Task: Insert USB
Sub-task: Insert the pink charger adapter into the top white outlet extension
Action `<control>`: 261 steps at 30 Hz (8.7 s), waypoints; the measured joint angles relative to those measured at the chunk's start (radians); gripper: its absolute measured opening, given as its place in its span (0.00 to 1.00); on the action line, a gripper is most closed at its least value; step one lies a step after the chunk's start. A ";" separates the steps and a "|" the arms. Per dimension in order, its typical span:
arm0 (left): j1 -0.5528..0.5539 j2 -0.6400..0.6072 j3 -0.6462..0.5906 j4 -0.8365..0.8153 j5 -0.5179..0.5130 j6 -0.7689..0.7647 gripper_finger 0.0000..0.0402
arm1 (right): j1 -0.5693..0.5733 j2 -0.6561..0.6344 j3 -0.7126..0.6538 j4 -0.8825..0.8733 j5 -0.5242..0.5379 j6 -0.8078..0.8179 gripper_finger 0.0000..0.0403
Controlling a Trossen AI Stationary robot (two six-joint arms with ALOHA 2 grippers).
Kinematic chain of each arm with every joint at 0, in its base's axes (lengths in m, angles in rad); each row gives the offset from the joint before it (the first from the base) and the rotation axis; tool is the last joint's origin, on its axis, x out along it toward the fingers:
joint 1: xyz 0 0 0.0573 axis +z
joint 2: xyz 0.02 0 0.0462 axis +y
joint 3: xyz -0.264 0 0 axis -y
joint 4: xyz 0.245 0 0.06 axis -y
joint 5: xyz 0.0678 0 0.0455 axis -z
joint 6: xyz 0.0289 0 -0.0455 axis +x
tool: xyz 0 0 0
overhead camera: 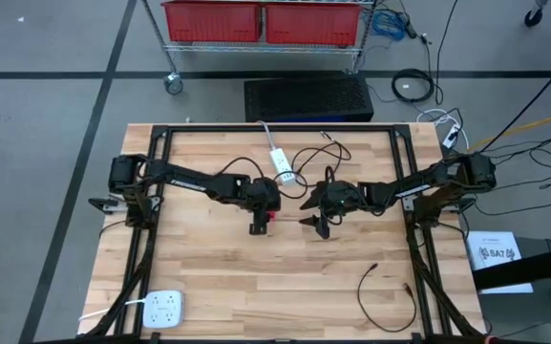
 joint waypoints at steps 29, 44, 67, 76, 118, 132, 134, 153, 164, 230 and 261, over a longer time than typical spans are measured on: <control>0.002 0.075 0.003 0.020 0.072 0.000 0.36 | 0.000 0.000 0.001 0.001 0.000 -0.004 0.57; -0.006 0.070 0.086 -0.039 0.082 0.004 0.12 | 0.003 0.000 0.001 0.000 0.000 -0.003 0.57; -0.022 0.070 0.183 -0.192 0.073 0.008 0.43 | 0.021 0.000 0.001 -0.002 0.000 -0.001 0.57; -0.013 0.070 0.188 -0.242 0.073 0.053 0.43 | 0.047 0.000 0.000 -0.002 0.001 -0.011 0.57; -0.028 0.121 0.188 -0.185 -0.010 0.158 0.34 | 0.071 -0.038 -0.001 -0.029 -0.001 -0.097 0.55; 0.027 -0.067 0.052 0.213 -0.026 0.028 0.33 | 0.092 -0.129 -0.301 0.463 0.199 -0.012 0.45; 0.039 -0.097 -0.008 0.359 -0.005 0.025 0.33 | 0.092 -0.116 -0.342 0.578 0.207 0.008 0.44; 0.436 -0.072 -0.208 0.840 0.713 -0.055 0.01 | -0.092 -0.109 -0.108 0.328 0.232 -0.129 0.32; 0.429 -0.072 -0.208 0.772 0.585 -0.023 0.01 | -0.090 -0.123 -0.109 0.233 0.224 -0.062 0.42; 0.303 -0.072 -0.208 0.611 0.367 0.035 0.01 | 0.281 -0.041 0.131 -1.421 -0.090 0.501 0.49; 0.307 -0.072 -0.576 1.597 0.483 -0.238 0.01 | -0.203 0.019 0.183 -0.047 -0.006 -0.433 0.30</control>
